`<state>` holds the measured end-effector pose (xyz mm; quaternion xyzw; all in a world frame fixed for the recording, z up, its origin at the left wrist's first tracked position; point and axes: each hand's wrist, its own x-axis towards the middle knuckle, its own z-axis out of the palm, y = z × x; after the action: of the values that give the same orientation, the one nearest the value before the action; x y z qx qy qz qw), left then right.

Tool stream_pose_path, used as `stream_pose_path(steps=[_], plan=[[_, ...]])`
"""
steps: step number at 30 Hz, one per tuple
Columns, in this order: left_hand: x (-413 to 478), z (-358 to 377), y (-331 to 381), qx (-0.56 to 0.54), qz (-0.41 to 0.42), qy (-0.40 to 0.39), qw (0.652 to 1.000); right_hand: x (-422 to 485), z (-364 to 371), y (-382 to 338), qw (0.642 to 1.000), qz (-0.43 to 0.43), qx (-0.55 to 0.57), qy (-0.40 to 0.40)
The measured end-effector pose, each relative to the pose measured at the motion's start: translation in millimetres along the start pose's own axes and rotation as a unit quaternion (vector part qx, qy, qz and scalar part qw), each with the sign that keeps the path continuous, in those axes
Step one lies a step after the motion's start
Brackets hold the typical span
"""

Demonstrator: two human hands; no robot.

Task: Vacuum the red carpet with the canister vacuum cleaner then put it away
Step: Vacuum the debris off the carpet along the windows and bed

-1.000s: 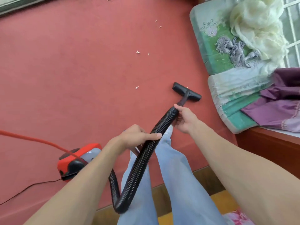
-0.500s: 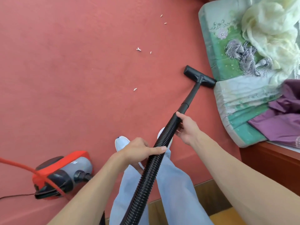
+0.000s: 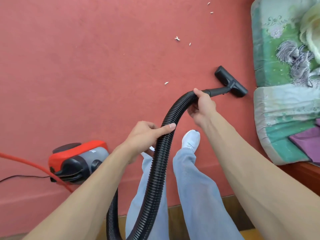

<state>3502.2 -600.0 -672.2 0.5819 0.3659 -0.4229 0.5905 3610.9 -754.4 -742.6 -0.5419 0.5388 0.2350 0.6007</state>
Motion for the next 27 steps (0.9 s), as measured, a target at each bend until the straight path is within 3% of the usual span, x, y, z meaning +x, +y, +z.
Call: stream_pose_path(steps=[18, 27], plan=[[-64.2, -40.9, -128.8, -0.203, -0.013, -0.005, 0.979, -57.9, 58.1, 109.8, 0.969, -0.008, -0.231, -0.086], [-87.5, -42.8, -149.2, -0.182, -0.008, -0.064, 0.981, -74.5, 27.4, 124.9, 0.958, -0.010, -0.274, -0.089]])
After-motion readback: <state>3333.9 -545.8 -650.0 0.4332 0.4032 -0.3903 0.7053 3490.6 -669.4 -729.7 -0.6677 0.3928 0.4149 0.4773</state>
